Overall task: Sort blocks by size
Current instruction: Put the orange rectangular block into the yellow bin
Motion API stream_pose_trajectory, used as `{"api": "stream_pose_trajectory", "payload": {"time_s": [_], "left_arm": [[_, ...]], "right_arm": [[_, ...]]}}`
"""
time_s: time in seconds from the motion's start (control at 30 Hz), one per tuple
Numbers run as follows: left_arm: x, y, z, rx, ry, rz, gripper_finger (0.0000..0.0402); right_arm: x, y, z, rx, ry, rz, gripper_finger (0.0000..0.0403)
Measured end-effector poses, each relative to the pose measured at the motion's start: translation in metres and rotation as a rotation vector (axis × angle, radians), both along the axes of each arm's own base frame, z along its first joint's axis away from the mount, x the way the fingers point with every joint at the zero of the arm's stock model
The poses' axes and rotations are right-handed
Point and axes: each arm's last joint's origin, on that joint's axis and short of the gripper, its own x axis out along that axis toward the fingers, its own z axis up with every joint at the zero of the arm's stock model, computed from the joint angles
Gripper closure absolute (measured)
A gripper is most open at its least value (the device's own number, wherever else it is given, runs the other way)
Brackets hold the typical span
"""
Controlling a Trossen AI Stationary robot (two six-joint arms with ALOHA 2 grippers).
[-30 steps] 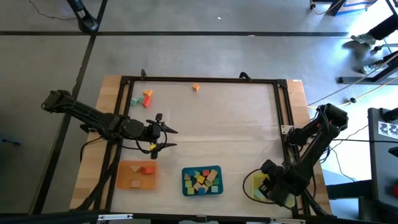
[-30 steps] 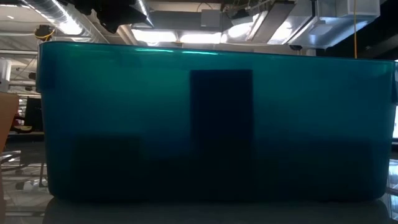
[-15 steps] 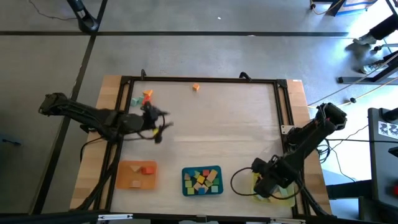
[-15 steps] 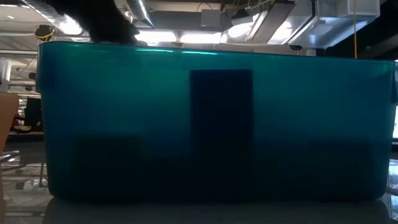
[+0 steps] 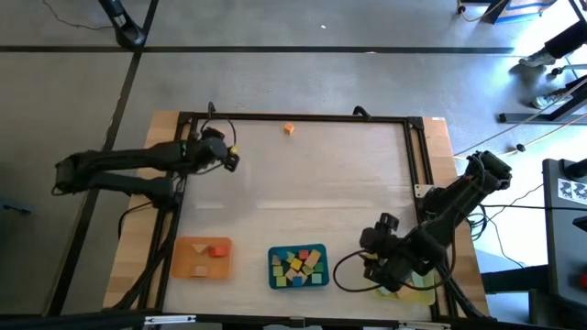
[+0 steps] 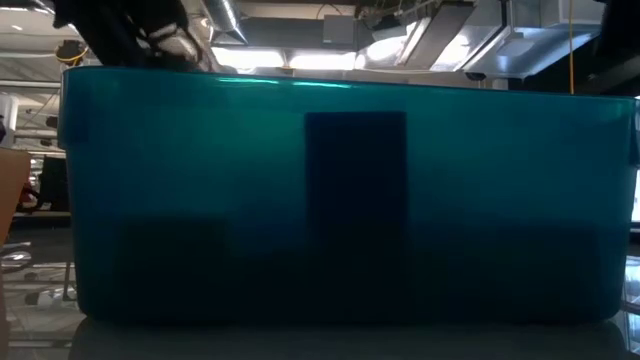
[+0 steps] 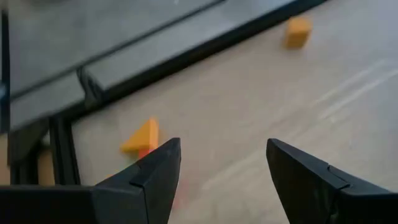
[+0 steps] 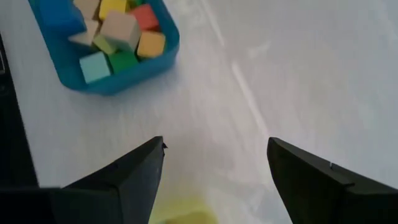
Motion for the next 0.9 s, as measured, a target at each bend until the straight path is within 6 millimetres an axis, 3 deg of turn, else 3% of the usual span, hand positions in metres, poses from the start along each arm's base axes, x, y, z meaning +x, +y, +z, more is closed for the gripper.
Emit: {"api": "stream_pose_trajectory", "payload": {"time_s": [0.33,0.9], "left_arm": [[0.004,0.031,-0.037,-0.233,0.116,0.082,0.0176],[0.009,0.066,-0.083,-0.334,0.332,0.181,0.0176]], "right_arm": [[0.002,-0.001,0.001,-0.076,-0.066,0.0,0.012],[0.002,-0.002,0.002,-0.095,-0.084,-0.006,0.012]]}}
